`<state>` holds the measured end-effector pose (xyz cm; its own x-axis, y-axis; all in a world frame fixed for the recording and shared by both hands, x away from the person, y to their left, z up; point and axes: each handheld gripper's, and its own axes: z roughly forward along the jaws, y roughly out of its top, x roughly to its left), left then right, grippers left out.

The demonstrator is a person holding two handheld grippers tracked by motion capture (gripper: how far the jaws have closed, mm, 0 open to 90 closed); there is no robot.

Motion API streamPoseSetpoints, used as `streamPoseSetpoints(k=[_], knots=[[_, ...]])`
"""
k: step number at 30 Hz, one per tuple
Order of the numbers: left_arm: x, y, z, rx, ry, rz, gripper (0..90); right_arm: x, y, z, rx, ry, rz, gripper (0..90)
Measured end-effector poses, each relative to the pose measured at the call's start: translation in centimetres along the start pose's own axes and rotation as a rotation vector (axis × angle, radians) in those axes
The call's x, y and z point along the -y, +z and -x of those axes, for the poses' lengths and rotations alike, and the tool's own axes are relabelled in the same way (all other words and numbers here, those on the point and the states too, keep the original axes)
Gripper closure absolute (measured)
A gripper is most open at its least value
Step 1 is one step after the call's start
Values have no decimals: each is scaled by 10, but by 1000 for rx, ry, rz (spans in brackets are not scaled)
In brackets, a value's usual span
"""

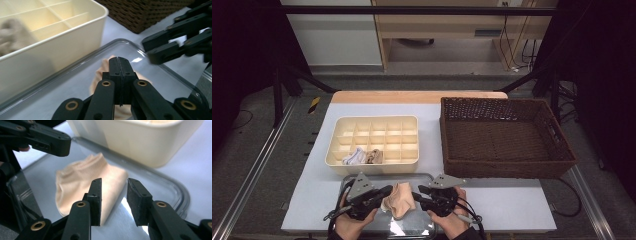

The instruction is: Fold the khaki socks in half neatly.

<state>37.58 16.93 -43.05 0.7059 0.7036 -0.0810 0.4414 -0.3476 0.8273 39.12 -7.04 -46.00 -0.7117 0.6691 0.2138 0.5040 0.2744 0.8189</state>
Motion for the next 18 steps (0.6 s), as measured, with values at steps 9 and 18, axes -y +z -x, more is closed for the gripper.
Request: streamPoseSetpoints(k=[9, 18], knots=[[16, 16, -1, 7, 4, -77, 894, 14, 21, -5, -18, 10, -62, 635], [28, 19, -8, -27, 11, -125, 894, 18, 28, -7, -37, 48, -80, 840]])
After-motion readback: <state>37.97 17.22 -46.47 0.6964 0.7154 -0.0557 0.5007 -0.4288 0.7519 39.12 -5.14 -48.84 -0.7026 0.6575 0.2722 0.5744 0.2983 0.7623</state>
